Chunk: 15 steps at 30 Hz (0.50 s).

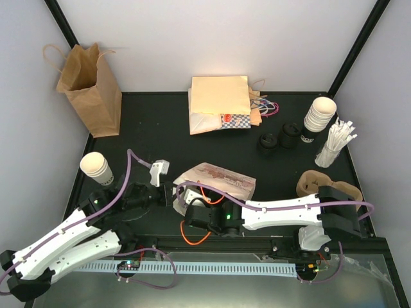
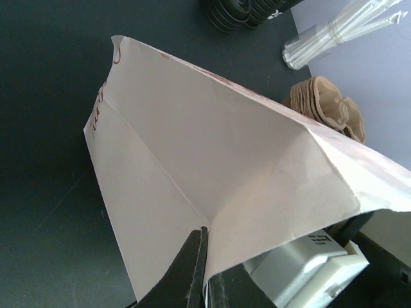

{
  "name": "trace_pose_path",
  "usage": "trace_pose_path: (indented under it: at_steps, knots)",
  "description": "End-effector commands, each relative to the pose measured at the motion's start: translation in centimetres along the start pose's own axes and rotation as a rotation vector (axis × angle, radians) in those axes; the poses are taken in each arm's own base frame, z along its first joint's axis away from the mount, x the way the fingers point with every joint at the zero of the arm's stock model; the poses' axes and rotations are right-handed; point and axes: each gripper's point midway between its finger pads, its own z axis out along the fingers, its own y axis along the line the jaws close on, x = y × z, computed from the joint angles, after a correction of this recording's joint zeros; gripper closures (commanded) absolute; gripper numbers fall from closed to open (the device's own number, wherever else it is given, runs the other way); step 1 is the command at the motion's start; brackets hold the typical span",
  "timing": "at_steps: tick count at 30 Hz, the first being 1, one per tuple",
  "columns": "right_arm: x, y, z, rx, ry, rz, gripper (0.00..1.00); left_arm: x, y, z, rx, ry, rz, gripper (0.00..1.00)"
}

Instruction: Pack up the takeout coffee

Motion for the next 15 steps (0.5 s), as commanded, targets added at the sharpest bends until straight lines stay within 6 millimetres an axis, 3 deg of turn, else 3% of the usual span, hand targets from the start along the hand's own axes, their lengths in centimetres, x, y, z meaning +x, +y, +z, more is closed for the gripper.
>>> trace_pose_path:
  at_steps: [1, 15]
  knots:
    - [-0.2, -1.3, 0.1, 0.057, 0.014, 0.011, 0.67, 0.5, -0.3, -0.7, 0.019, 0.020, -0.016, 0.98]
    - [1.0, -0.5, 0.9, 0.058, 0.062, -0.006, 0.67, 0.6, -1.2, -0.9, 0.070, 0.023, -0.005, 0.95]
